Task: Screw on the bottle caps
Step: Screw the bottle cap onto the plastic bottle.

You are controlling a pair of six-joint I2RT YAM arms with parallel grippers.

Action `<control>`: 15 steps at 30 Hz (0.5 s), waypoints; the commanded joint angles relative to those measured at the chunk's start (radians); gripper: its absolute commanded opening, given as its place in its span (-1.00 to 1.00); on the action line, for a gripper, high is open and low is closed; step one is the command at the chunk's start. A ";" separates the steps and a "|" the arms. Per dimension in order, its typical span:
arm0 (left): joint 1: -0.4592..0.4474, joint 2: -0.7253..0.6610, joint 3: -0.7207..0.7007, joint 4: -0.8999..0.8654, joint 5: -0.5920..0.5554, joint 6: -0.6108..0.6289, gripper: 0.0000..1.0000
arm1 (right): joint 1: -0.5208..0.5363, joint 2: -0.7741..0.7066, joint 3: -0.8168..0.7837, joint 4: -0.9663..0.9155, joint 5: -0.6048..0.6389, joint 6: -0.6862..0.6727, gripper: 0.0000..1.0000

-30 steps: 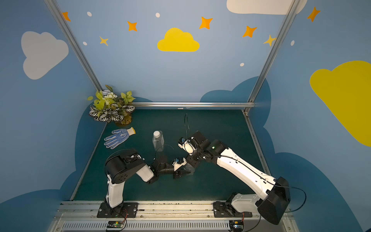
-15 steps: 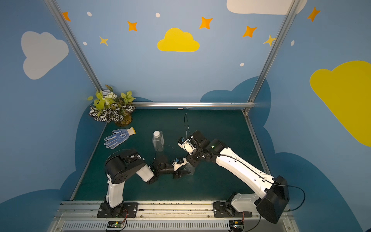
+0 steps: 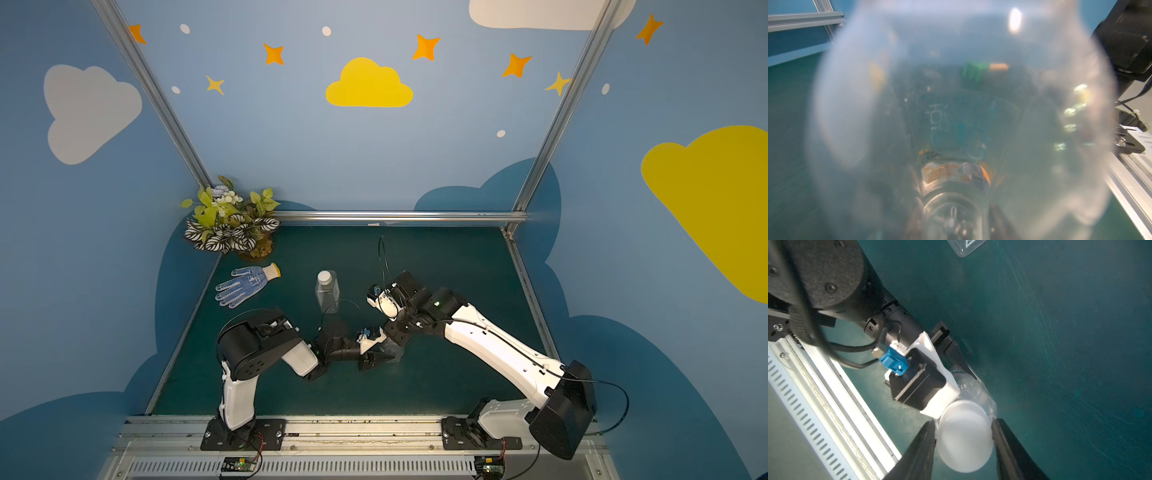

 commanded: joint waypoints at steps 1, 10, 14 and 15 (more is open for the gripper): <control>0.003 -0.021 0.003 -0.033 0.004 -0.010 -0.10 | 0.014 0.014 -0.018 -0.066 -0.001 0.017 -0.05; 0.004 -0.023 0.002 -0.027 -0.002 -0.011 -0.10 | 0.014 0.004 -0.021 -0.073 0.018 0.036 -0.43; 0.002 -0.027 -0.001 -0.024 -0.013 -0.008 -0.10 | 0.016 0.012 -0.022 -0.084 0.028 0.066 -0.76; 0.002 -0.027 0.000 -0.022 -0.016 -0.007 -0.11 | 0.020 0.015 -0.025 -0.085 0.031 0.077 -0.76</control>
